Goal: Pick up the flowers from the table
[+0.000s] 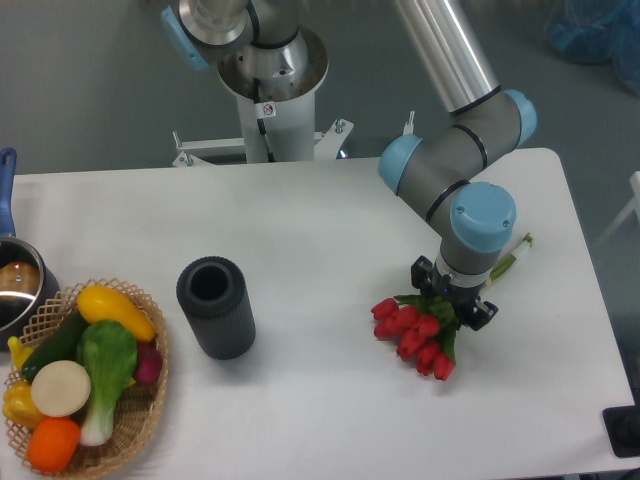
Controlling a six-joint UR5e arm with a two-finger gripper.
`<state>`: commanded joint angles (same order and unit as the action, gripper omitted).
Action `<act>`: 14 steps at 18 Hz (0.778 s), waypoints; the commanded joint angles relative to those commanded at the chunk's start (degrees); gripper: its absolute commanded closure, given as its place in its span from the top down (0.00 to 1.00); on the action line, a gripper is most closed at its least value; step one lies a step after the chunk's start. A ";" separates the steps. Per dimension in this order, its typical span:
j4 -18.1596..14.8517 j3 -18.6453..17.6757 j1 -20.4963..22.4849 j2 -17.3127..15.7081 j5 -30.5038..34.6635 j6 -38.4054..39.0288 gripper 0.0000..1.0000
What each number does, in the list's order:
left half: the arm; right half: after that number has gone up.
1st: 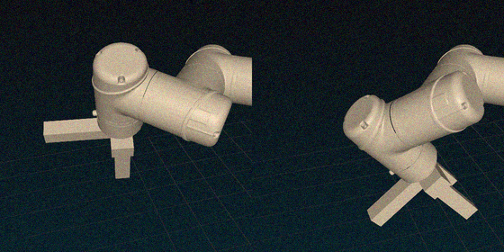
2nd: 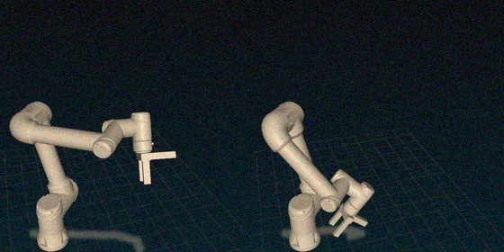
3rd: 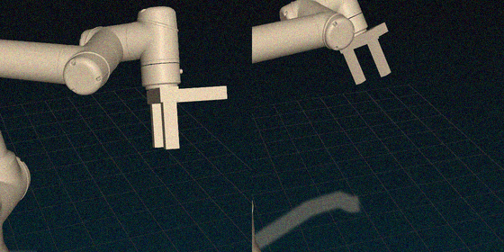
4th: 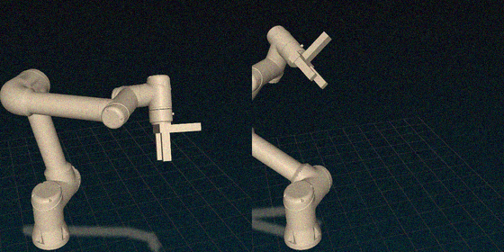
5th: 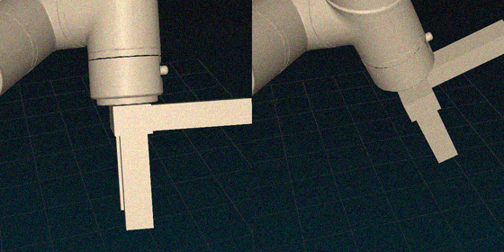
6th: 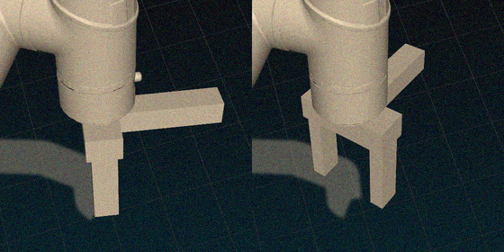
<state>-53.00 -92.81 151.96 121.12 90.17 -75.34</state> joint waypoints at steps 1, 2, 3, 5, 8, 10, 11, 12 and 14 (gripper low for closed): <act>0.00 0.00 0.00 -0.18 0.00 0.97 0.08; 0.00 0.00 0.00 -0.35 0.09 1.24 0.03; 0.00 0.09 -0.26 -0.79 0.18 1.33 0.00; -0.09 0.00 -0.18 -2.10 0.44 1.42 0.00; -0.26 -0.09 0.00 -4.48 0.44 1.42 0.00; -0.44 0.00 0.17 -5.53 0.62 1.42 0.00; -0.61 0.00 0.26 -6.23 0.62 1.42 0.00; -0.70 0.09 0.61 -6.85 0.53 1.42 0.00; -0.88 0.26 1.84 -8.17 0.35 1.42 0.00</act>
<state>-53.88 -92.55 153.80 112.95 90.53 -73.92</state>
